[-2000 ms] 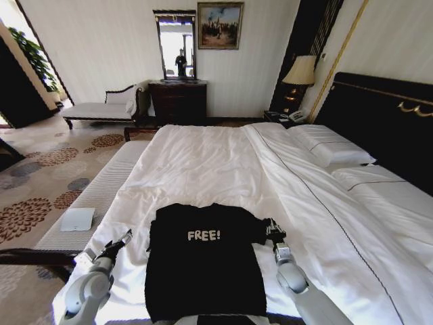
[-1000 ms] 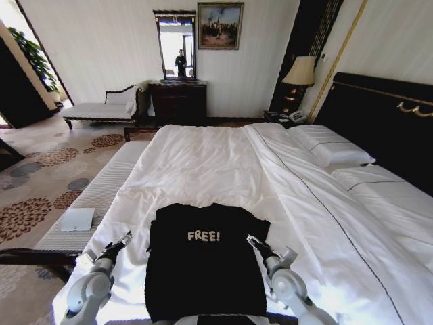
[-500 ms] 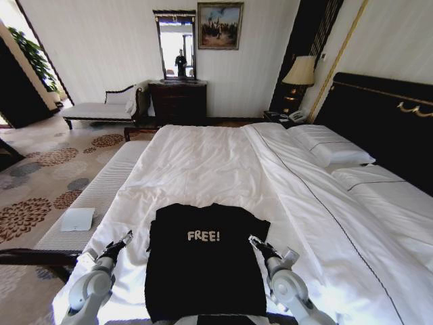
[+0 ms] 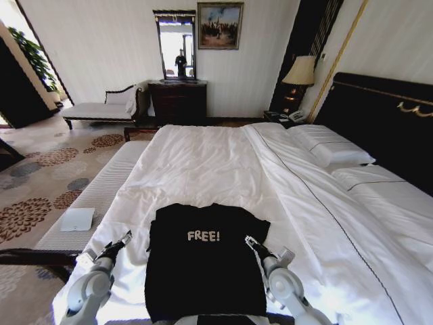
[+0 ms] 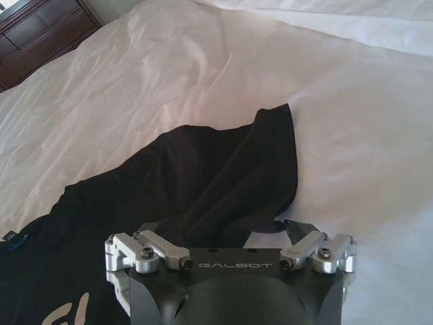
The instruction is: Fold the clothes on the bed.
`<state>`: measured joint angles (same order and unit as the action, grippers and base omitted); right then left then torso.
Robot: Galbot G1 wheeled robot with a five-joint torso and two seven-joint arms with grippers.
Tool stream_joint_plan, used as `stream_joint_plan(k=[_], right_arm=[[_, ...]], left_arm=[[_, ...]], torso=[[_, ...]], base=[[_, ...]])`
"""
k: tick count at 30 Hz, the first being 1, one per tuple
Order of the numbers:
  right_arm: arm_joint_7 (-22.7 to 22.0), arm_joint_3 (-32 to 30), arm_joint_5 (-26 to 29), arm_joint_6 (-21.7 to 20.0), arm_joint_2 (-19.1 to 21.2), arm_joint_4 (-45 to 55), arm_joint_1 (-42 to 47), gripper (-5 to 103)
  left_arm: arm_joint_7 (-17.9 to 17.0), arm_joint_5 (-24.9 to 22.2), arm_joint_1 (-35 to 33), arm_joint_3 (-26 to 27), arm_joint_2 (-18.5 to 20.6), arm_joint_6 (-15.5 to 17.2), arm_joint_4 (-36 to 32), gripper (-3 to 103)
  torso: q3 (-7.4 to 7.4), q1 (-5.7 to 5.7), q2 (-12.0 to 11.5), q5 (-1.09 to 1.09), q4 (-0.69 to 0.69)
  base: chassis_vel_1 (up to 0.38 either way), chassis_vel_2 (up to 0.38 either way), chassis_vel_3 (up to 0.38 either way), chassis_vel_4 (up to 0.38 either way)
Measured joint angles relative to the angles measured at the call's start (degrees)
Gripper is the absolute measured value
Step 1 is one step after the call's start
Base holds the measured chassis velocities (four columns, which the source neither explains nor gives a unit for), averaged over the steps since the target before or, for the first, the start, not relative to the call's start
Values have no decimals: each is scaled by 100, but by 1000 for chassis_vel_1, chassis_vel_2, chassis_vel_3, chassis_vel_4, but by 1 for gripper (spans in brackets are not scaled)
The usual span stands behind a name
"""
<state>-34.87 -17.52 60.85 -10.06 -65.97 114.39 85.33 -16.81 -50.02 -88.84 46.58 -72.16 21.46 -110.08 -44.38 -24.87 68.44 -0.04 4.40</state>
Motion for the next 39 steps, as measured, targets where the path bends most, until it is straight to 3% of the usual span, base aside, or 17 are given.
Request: stream_joint_plan(k=[1, 4, 7, 13, 14, 16, 20, 23, 30, 32, 36, 38, 39], right_arm=[[0, 0, 0, 0, 0, 0, 0, 99], [-11, -28, -73, 7, 55, -96, -9, 86], [-12, -29, -35, 4, 81, -146, -9, 94], [40, -3, -159, -1, 76, -265, 7, 99], [70, -2, -156, 7, 76, -250, 17, 94], [86, -2, -155, 15, 78, -232, 23, 94], [141, -2, -160, 93, 75, -208, 33, 72], [163, -5, -199, 113, 76, -197, 55, 66], [224, -30, -392, 147, 96, -111, 157, 33], [237, -28, -445, 161, 91, -111, 170, 33], [253, -17, -519, 188, 78, -114, 201, 13], [254, -17, -525, 190, 82, -116, 203, 13], [254, -17, -528, 191, 87, -119, 203, 7]], left_arm=[[0, 0, 0, 0, 0, 0, 0, 100], [-1, 52, -23, -22, -52, 0, -37, 100], [-3, 63, -37, -24, -66, 0, -59, 100], [-6, 79, -76, -3, -68, -1, -94, 100], [-7, 80, -86, 5, -68, -2, -105, 100], [-7, 84, -90, 11, -68, -2, -109, 100], [-11, 131, -99, 15, -74, -12, -115, 100], [-12, 139, -102, 14, -77, -12, -122, 100], [-21, 178, -100, -23, -97, -9, -120, 100], [-23, 187, -101, -29, -101, -7, -117, 100], [-27, 195, -105, -34, -105, -5, -100, 100], [-27, 195, -108, -34, -105, -5, -97, 100], [-27, 196, -110, -33, -105, -6, -92, 100]], torso=[[0, 0, 0, 0, 0], [0, 0, 0, 0, 0], [0, 0, 0, 0, 0], [0, 0, 0, 0, 0], [0, 0, 0, 1, 0], [0, 0, 0, 0, 0], [0, 0, 0, 0, 0], [0, 0, 0, 0, 0], [0, 0, 0, 0, 0], [0, 0, 0, 0, 0], [0, 0, 0, 0, 0], [0, 0, 0, 0, 0], [0, 0, 0, 0, 0]], base=[[0, 0, 0, 0], [0, 0, 0, 0], [0, 0, 0, 0], [0, 0, 0, 0], [0, 0, 0, 0], [0, 0, 0, 0], [0, 0, 0, 0], [0, 0, 0, 0], [0, 0, 0, 0], [0, 0, 0, 0], [0, 0, 0, 0], [0, 0, 0, 0], [0, 0, 0, 0]])
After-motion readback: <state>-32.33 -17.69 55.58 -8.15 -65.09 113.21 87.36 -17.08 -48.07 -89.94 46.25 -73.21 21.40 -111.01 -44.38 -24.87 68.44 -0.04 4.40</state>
